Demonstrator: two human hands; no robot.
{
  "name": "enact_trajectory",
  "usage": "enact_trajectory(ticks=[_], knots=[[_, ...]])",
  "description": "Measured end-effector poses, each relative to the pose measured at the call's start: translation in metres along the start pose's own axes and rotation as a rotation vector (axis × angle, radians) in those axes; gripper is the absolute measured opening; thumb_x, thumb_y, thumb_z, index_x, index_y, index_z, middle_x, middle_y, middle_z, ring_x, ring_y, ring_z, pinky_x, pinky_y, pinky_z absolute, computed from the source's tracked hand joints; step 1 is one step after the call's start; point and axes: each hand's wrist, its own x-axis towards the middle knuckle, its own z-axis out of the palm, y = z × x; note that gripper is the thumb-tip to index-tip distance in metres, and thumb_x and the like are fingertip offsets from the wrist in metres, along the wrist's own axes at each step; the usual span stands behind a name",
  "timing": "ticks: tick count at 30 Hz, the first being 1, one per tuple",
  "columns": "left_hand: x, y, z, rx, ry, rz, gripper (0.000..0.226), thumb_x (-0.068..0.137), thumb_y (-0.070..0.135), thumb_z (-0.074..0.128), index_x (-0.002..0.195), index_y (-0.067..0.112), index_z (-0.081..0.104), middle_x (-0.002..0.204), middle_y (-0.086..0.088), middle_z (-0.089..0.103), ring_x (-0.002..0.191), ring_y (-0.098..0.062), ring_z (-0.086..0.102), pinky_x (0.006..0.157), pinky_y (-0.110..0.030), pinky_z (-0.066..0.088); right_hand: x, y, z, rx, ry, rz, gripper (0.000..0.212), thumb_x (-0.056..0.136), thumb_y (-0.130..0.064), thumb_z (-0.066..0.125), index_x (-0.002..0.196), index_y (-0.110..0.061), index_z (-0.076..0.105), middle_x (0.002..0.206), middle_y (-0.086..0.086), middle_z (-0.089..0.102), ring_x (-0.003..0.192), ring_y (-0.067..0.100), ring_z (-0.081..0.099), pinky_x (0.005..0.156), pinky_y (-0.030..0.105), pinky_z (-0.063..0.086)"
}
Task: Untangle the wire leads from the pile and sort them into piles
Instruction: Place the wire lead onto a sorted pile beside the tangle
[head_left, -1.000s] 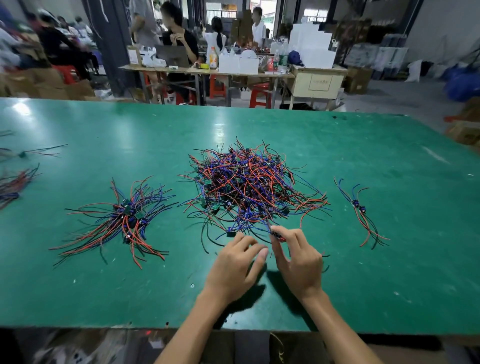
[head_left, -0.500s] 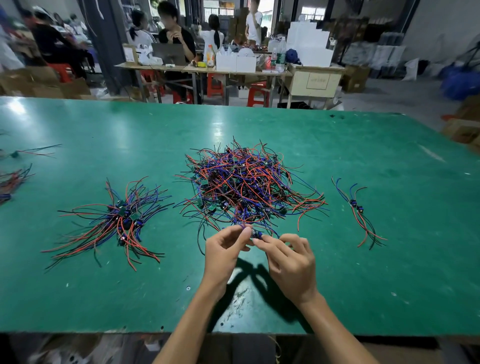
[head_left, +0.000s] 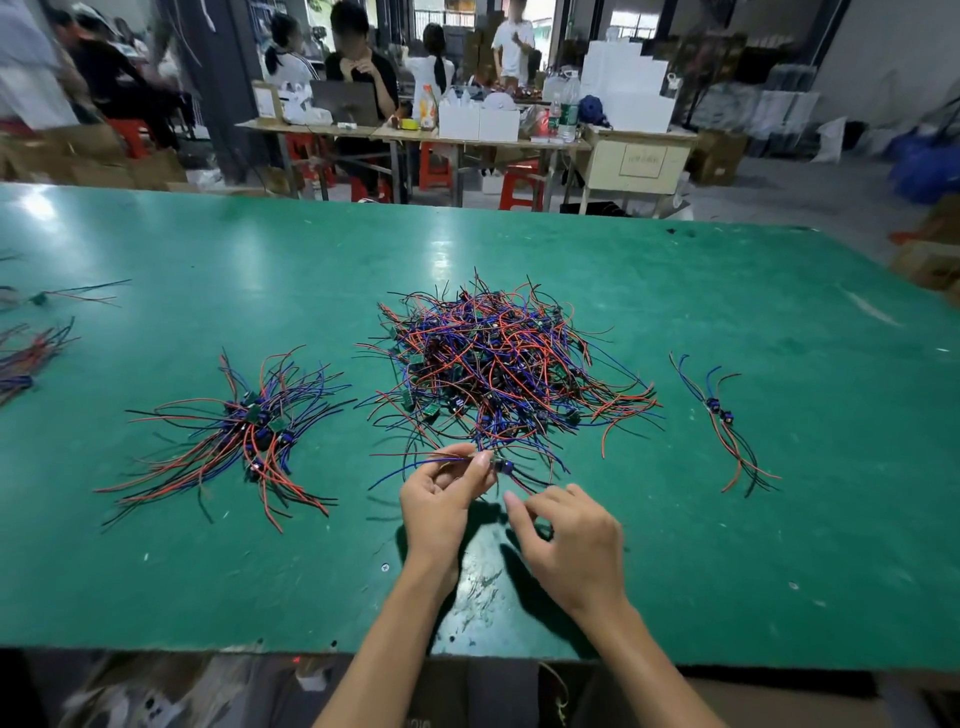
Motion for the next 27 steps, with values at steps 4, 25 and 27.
enact_trajectory(ticks=[4,25,27], knots=[[0.001,0.000,-0.002,-0.052,0.036,-0.017,0.016,0.085,-0.002,0.075,0.097,0.006,0.069,0.090,-0.018,0.075,0.081,-0.022,0.073,0.072,-0.022,0.059,0.006,-0.005,0.003,0.074,-0.014,0.262,0.021,0.095,-0.039,0.068,0.109,-0.026,0.078,0.104,-0.015,0.073,0.097,0.008,0.061,0.087,0.033,0.050],[0.007,0.002,0.000,0.017,0.003,0.015,0.040,0.076,-0.011,0.079,0.109,0.004,0.063,0.087,-0.020,0.075,0.078,-0.023,0.074,0.069,-0.028,0.060,0.027,0.012,0.021,0.799,-0.141,0.659,0.009,0.091,-0.023,0.076,0.086,-0.016,0.078,0.077,0.002,0.077,0.060,0.008,0.065,0.062,0.020,0.052],[0.006,0.000,0.001,0.028,0.017,0.041,0.040,0.075,-0.011,0.080,0.108,0.004,0.063,0.086,-0.019,0.076,0.078,-0.024,0.074,0.070,-0.029,0.060,0.029,0.013,0.023,0.793,-0.126,0.673,0.010,0.091,-0.023,0.076,0.084,-0.016,0.078,0.074,0.002,0.077,0.058,0.005,0.063,0.058,0.018,0.050]])
